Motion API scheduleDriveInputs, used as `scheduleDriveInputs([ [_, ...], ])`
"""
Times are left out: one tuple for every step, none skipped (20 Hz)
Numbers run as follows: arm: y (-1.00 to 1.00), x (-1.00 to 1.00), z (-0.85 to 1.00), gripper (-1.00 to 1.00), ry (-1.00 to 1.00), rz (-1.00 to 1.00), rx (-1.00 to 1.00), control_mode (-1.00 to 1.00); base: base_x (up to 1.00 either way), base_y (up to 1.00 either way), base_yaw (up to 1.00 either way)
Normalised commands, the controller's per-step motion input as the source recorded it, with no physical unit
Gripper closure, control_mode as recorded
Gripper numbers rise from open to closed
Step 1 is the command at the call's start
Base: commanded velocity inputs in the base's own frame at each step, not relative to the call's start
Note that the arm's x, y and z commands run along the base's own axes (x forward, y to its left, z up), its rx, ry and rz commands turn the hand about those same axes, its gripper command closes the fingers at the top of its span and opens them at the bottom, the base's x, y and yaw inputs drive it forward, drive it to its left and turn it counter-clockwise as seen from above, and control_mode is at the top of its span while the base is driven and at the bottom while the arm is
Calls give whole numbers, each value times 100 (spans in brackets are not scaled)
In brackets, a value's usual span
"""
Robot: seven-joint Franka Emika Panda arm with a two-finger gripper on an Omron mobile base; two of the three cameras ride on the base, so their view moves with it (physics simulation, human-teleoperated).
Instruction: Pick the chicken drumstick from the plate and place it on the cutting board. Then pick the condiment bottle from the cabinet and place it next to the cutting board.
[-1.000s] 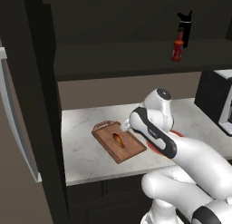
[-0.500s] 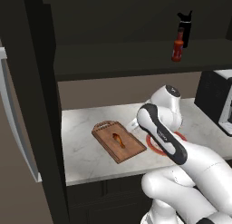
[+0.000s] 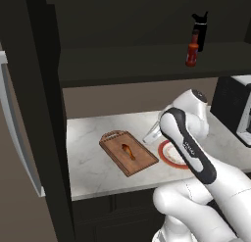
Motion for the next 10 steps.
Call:
scheduleDriveInputs([
  [-7, -28, 22, -100, -7, 17, 2, -100, 0, 0, 0],
  [-8, -27, 22, -100, -7, 17, 2, -100, 0, 0, 0],
  [-9, -25, 22, -100, -7, 17, 2, -100, 0, 0, 0],
  [-10, -25, 22, -100, -7, 17, 2, -100, 0, 0, 0],
  [-12, -25, 22, -100, -8, 18, 3, -100, 0, 0, 0],
  [-12, -25, 22, -100, -8, 18, 3, -100, 0, 0, 0],
  [-12, -25, 22, -100, -9, 18, 4, -100, 0, 0, 0],
  [-12, -26, 22, -100, -9, 18, 4, -100, 0, 0, 0],
  [-12, -26, 22, -100, -9, 18, 4, -100, 0, 0, 0],
  [-12, -27, 24, -100, -9, 18, 5, -100, 0, 0, 0],
])
